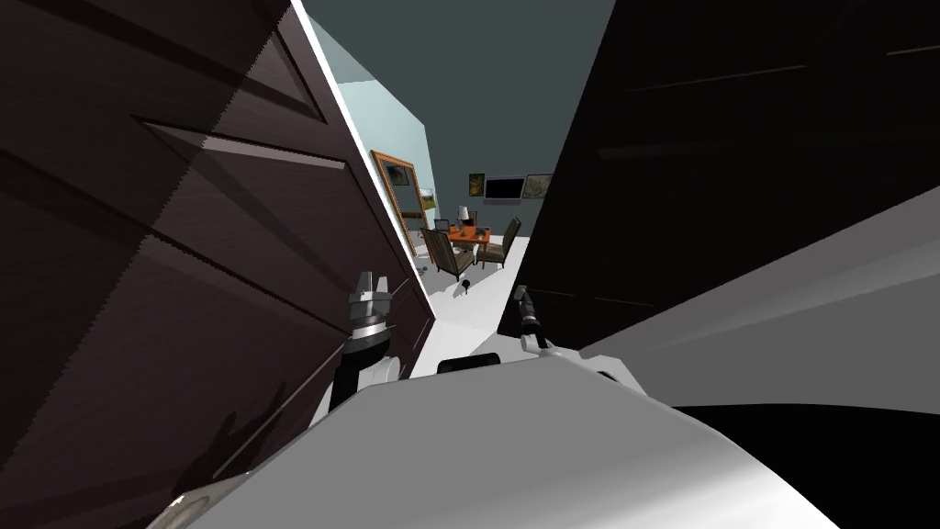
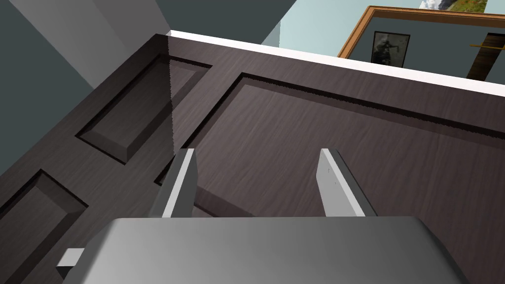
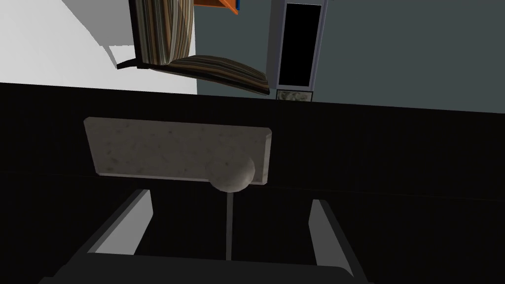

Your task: Pull the door open

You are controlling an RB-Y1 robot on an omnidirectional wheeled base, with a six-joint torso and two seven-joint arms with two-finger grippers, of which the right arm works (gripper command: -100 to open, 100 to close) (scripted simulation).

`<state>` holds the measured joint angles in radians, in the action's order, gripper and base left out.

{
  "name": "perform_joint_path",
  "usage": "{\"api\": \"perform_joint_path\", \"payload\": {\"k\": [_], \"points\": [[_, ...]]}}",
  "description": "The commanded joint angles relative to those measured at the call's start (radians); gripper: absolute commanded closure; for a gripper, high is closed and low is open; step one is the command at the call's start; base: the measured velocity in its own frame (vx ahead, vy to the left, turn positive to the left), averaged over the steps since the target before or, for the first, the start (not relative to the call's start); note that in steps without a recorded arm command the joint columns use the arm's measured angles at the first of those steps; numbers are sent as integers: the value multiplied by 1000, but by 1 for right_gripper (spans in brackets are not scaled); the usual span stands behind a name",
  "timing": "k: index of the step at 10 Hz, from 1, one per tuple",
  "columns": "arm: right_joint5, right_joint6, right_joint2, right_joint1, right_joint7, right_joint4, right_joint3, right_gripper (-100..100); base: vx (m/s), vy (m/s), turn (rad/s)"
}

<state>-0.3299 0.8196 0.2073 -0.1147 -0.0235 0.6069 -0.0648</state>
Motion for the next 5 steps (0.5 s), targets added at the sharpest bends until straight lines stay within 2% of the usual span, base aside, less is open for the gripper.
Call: {"api": "perform_joint_path", "payload": {"k": [1, 3, 5], "points": [[-5, 12, 20, 9, 22, -12, -7, -100, 207, -19, 115], [-10, 18, 42, 18, 43, -19, -14, -100, 180, -28, 75], [-9, 9, 39, 20, 37, -8, -14, -100, 70, -11, 3]]}}
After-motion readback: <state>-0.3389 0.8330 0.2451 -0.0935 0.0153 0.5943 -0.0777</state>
